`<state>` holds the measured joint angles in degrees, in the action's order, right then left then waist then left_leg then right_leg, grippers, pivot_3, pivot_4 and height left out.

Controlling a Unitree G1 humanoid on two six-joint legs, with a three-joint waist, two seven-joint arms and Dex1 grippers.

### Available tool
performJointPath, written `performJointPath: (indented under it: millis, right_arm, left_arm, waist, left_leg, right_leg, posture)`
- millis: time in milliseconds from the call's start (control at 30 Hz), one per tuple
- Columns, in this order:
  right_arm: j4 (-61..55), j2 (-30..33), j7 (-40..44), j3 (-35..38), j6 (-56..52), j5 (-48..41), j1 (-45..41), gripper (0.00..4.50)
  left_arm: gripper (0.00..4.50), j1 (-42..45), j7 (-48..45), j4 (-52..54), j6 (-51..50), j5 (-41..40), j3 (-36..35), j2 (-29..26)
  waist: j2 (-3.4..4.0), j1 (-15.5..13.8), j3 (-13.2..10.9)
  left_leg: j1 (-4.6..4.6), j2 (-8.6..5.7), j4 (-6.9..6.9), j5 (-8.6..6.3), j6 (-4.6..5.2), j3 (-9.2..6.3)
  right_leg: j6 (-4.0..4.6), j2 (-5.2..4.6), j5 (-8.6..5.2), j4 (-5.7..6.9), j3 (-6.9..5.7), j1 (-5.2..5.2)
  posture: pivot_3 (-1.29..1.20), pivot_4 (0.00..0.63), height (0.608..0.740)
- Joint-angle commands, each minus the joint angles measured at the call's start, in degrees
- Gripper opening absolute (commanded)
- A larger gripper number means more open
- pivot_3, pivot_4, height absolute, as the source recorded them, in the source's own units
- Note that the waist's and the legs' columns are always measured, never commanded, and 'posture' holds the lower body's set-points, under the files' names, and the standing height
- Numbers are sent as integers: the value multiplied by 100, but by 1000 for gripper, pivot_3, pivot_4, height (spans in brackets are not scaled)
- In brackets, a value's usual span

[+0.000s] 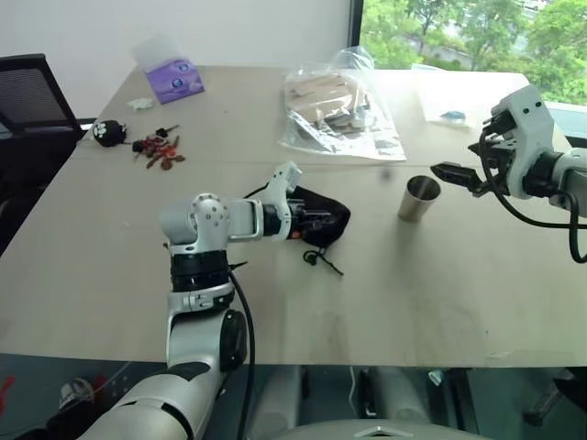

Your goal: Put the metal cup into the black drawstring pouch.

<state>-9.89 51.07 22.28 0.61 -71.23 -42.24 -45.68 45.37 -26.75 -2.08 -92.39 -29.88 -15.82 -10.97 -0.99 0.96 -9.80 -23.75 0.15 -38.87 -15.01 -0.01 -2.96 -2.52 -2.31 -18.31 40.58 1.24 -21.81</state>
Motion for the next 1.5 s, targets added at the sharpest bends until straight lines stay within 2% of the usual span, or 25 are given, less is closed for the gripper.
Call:
performJointPath:
  millis: [33, 367, 433, 467, 500, 533, 700, 733, 833, 933, 1033, 1133, 1167, 1333, 1400, 1500]
  right_arm:
    - [491, 48, 472, -286, 220, 403, -432, 4500]
    - [1948, -40, 1904, -1609, 1130, 1663, -836, 4500]
    - [2188, -103, 2065, -1784, 1389, 1957, -897, 3970]
    - [2260, -123, 2154, -1827, 1487, 2060, -919, 3897]
    - [2330, -155, 2228, -1835, 1576, 2152, -940, 3253]
    - [2375, -185, 2292, -1835, 1699, 2243, -949, 2875]
    - [2302, -210, 2560, -1788, 2136, 2614, -728, 315]
    - [2174, -191, 2596, -1679, 2176, 2590, -610, 22]
    - [1782, -142, 2534, -1363, 2173, 2574, -319, 22]
    - [1078, -270, 2284, -520, 1892, 2159, 166, 22]
    - [60, -742, 2054, 534, 1671, 1406, 818, 22]
    - [-1219, -1276, 1744, 1158, 1386, 676, 1523, 22]
    - [-1603, -1681, 1466, 1343, 1243, 323, 1760, 22]
    - [-2363, -3463, 531, 1291, 1623, -359, 2459, 22]
    - [-2273, -3844, 409, 1148, 1853, -342, 2563, 22]
    - [-1894, -4072, 490, 758, 2277, -54, 2758, 22]
  left_arm:
    - [22, -36, 44, 355, 36, -139, -97, -63]
    - [22, -289, 325, 796, -11, -281, -283, 87]
    - [0, -331, 378, 847, -11, -308, -298, 88]
    - [0, -344, 400, 867, -11, -322, -297, 80]
    - [0, -353, 418, 888, -11, -339, -297, 72]
    - [0, -348, 430, 887, -11, -353, -301, 58]
    - [0, -329, 446, 856, -11, -392, -278, -34]
    - [0, -329, 441, 851, -11, -391, -262, -55]
    - [0, -322, 431, 827, -11, -404, -245, -90]
    - [0, -304, 393, 747, 20, -410, -224, -148]
    - [0, -292, 356, 639, -6, -472, -296, -173]
    - [0, -287, 318, 524, -11, -585, -391, -209]
    - [0, -289, 300, 460, -11, -571, -377, -250]
    - [0, -220, 65, 56, 114, -558, -154, -556]
    - [0, -135, -43, -96, 150, -586, -86, -659]
    - [0, 19, -185, -259, 142, -636, -41, -794]
  waist:
    - [0, 0, 0]
    - [0, -6, 0]
    - [0, -3, 0]
    - [0, -1, 0]
    - [0, -3, 0]
    - [0, -3, 0]
    - [-1, 2, 0]
    - [-3, 8, 1]
    - [-2, -15, 1]
    - [-2, -36, 1]
    - [-1, -27, 0]
    - [-1, -18, 0]
    - [-1, -11, 0]
    - [7, 12, -2]
    - [8, 2, -3]
    - [7, -22, -2]
  left_leg:
    - [0, 0, 1, 4, -7, 0]
    - [-3, 0, 10, 5, -8, 0]
    - [-3, 0, 13, 5, -9, 1]
    - [-3, 0, 15, 5, -9, 1]
    - [-3, 0, 18, 5, -10, 1]
    - [-3, 0, 22, 5, -10, 1]
    - [-5, 0, 43, 6, -11, 0]
    - [-3, 0, 47, 6, -11, 1]
    - [-2, -1, 42, 6, -11, -2]
    - [-2, -2, 37, 6, -11, -5]
    - [-11, -4, 44, 6, -12, -12]
    - [-10, -4, 54, 7, -12, -6]
    - [-10, -3, 58, 7, -12, -9]
    - [5, -1, 54, 11, -19, -12]
    - [7, -7, 51, 13, -22, -11]
    - [6, -12, 45, 14, -21, -13]
  right_leg:
    - [0, 0, 0, -2, 0, 0]
    - [-1, -3, 0, -17, -5, 0]
    - [-1, -3, 1, -23, -8, 1]
    - [-2, -3, 1, -26, -9, 1]
    - [-2, -4, 1, -28, -11, 1]
    - [-2, -4, 1, -30, -13, 0]
    - [-3, -9, 2, -57, -18, 1]
    - [-3, -9, 3, -63, -18, 3]
    - [-9, -14, 6, -63, -23, 7]
    - [-10, -15, 7, -62, -23, 10]
    - [-10, -28, 7, -67, -21, 5]
    - [-10, -34, 7, -69, -23, 2]
    - [-10, -36, 7, -71, -23, 1]
    - [-10, -27, 7, -53, -20, 3]
    - [-9, -10, 8, -44, -20, 2]
    - [-12, -9, 9, -46, -22, 4]
  posture:
    - [0, 150, 740]
    - [0, 150, 740]
    - [0, 150, 740]
    - [0, 150, 740]
    - [0, 150, 740]
    - [0, 150, 740]
    - [0, 150, 740]
    - [0, 150, 740]
    - [0, 150, 740]
    - [0, 150, 740]
    - [0, 150, 740]
    - [0, 150, 740]
    - [0, 150, 740]
    - [0, 150, 740]
    - [0, 150, 740]
    - [0, 150, 740]
